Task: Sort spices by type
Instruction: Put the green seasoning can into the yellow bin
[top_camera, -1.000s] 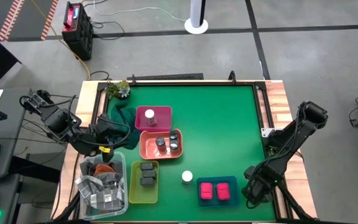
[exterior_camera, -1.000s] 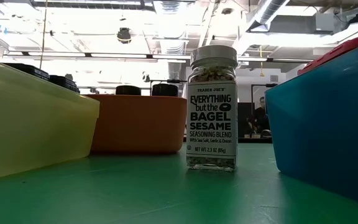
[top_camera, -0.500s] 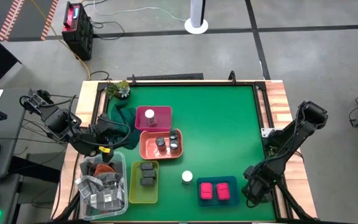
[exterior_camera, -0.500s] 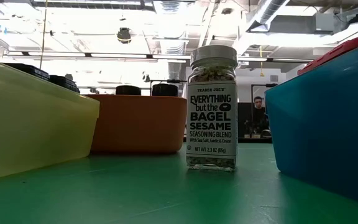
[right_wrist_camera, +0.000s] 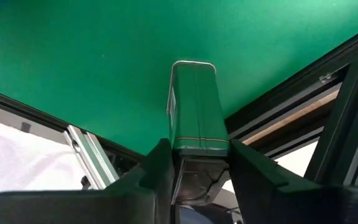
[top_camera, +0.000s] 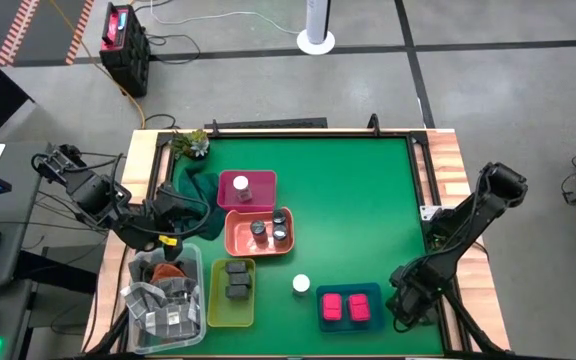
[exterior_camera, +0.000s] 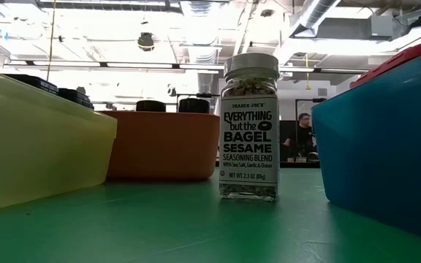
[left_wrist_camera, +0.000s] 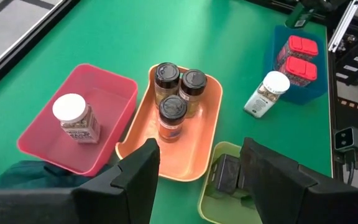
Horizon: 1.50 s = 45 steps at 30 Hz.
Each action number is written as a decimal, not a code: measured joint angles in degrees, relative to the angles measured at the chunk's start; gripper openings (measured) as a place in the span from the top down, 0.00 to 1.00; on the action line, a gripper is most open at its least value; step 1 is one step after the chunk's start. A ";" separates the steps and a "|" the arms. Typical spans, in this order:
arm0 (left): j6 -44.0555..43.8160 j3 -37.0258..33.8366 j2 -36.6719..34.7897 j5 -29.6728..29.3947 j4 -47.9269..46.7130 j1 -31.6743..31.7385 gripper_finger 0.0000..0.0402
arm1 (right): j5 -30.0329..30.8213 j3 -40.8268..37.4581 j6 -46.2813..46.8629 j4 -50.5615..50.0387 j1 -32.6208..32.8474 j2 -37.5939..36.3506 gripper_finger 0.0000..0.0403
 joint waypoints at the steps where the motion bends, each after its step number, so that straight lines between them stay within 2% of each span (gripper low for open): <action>1: 0.18 0.00 -0.02 0.00 0.00 0.00 0.47 | 0.01 0.00 0.01 -0.02 -0.37 -0.12 0.62; 7: 1.90 0.00 0.00 -0.37 0.00 0.00 0.47 | 4.25 1.32 -0.16 -3.94 -3.90 -2.21 0.56; 11: 3.04 0.00 -0.02 -3.31 -0.02 0.00 0.47 | 7.37 2.36 -2.35 -9.95 -7.88 -3.87 0.59; 16: 3.85 0.00 -0.02 -6.37 0.78 0.02 0.47 | 9.96 2.36 -7.82 -12.38 -14.88 -6.02 0.60; 27: 4.64 0.00 0.42 -6.97 5.05 0.12 0.47 | 13.91 2.38 -23.62 -11.47 -31.27 -8.09 0.60; 34: 0.32 0.00 4.28 -6.34 7.70 3.78 0.47 | 13.92 2.38 -32.09 -4.57 -40.66 -8.09 0.60; 39: 7.34 0.00 9.39 -5.63 12.23 8.59 0.47 | 13.47 2.38 -33.42 1.83 -46.71 -8.09 0.60; 45: 22.85 0.00 15.81 -5.82 19.37 13.01 0.47 | 7.72 2.38 -30.72 9.80 -52.42 -8.06 0.60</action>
